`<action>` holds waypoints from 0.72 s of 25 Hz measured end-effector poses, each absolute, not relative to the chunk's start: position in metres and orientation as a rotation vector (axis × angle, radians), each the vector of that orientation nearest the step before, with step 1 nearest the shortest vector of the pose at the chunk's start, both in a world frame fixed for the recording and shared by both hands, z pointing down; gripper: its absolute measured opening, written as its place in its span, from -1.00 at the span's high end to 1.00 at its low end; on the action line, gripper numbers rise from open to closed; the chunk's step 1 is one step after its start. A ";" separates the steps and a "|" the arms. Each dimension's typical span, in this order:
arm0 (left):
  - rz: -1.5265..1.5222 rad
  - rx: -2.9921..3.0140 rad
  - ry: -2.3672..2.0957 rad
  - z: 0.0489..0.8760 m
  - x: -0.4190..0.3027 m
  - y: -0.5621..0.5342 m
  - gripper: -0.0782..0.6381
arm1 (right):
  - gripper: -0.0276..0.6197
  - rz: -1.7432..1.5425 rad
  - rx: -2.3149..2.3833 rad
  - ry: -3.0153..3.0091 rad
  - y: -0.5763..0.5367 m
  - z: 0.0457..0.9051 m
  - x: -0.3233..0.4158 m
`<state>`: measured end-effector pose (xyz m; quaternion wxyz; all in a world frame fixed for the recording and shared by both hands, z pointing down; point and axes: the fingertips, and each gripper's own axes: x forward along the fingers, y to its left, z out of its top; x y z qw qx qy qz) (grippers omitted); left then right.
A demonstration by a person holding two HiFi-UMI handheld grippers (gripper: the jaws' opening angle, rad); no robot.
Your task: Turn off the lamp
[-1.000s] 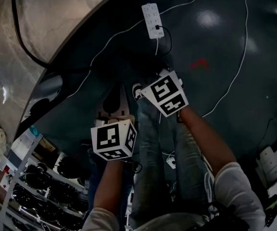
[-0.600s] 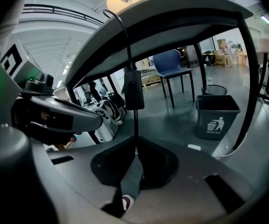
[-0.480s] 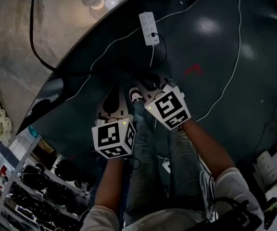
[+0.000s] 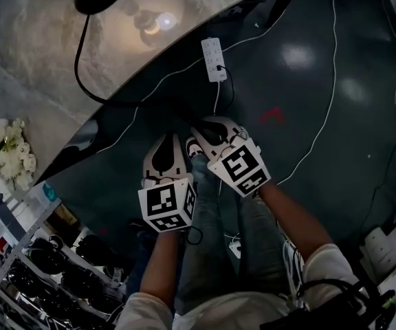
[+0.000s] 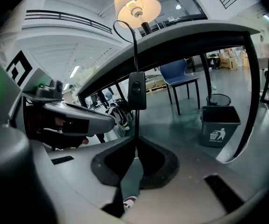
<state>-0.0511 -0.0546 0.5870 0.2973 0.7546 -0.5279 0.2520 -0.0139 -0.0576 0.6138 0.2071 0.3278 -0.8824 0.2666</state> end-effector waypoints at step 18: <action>0.640 1.992 -1.308 0.574 -0.042 -0.054 0.75 | 0.87 0.745 0.867 -2.443 -0.045 0.626 -0.017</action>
